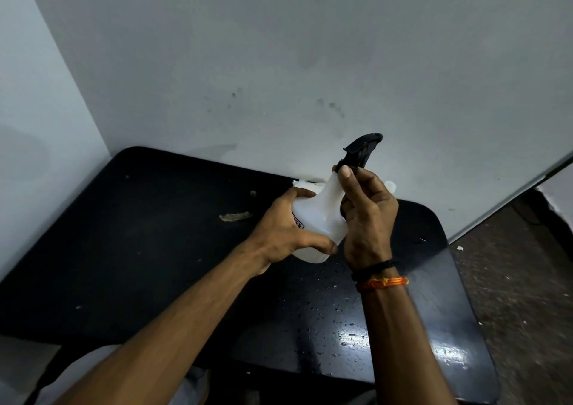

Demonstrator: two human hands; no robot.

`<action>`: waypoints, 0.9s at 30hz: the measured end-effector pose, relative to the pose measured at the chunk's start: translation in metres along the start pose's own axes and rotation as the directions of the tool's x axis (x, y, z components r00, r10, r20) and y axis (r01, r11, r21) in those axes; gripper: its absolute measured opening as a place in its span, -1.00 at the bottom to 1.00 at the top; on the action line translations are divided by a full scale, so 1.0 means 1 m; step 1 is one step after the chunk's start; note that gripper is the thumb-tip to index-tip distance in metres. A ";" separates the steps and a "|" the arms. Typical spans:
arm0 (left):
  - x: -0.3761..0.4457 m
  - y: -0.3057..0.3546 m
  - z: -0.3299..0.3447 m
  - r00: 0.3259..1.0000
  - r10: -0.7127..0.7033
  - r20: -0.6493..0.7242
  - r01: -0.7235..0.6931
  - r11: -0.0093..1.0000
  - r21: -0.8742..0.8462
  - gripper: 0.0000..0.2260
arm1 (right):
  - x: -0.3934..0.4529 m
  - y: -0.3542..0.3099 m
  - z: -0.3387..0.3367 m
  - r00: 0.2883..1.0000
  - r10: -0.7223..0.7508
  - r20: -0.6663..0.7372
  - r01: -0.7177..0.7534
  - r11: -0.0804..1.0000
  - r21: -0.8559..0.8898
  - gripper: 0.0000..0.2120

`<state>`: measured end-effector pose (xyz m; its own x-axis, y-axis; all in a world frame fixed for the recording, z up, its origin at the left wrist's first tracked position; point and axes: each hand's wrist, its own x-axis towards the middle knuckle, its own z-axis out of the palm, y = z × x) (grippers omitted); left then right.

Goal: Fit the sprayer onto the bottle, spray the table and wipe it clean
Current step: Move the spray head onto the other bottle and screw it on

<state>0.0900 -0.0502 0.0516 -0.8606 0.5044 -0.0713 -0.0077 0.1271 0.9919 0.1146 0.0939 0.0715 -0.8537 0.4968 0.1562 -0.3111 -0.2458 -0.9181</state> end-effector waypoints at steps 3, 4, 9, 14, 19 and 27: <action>0.001 0.001 0.000 1.000 0.016 0.004 -0.016 1.000 0.010 -0.23 | -0.001 0.000 0.001 0.999 -0.019 -0.035 0.019 1.000 0.009 -0.65; 0.001 0.001 -0.001 1.000 0.019 0.005 -0.019 1.000 0.012 -0.23 | -0.001 -0.001 0.001 1.000 -0.016 -0.022 0.017 1.000 0.027 -0.68; 0.001 0.000 -0.004 1.000 0.022 0.023 -0.022 0.999 0.025 -0.25 | 0.000 -0.007 -0.004 0.986 0.060 0.156 -0.073 0.994 0.082 -0.69; 0.001 0.002 -0.004 0.999 0.034 0.038 -0.035 0.999 0.010 -0.27 | 0.000 -0.007 -0.003 0.993 0.012 0.115 -0.017 0.999 0.040 -0.79; 0.001 0.004 0.002 0.999 0.044 0.016 -0.044 0.999 0.018 -0.28 | 0.000 -0.003 0.000 0.995 -0.101 -0.017 0.101 0.994 -0.047 -0.81; -0.005 0.014 -0.009 0.983 0.054 0.177 -0.043 0.997 -0.063 -0.30 | 0.000 -0.016 -0.007 0.974 0.031 0.224 -0.030 1.000 -0.007 -0.70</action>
<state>0.0895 -0.0586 0.0664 -0.7560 0.6536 -0.0352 -0.0027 0.0507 0.9987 0.1225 0.1041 0.0834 -0.9347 0.2901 0.2052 -0.2821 -0.2545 -0.9250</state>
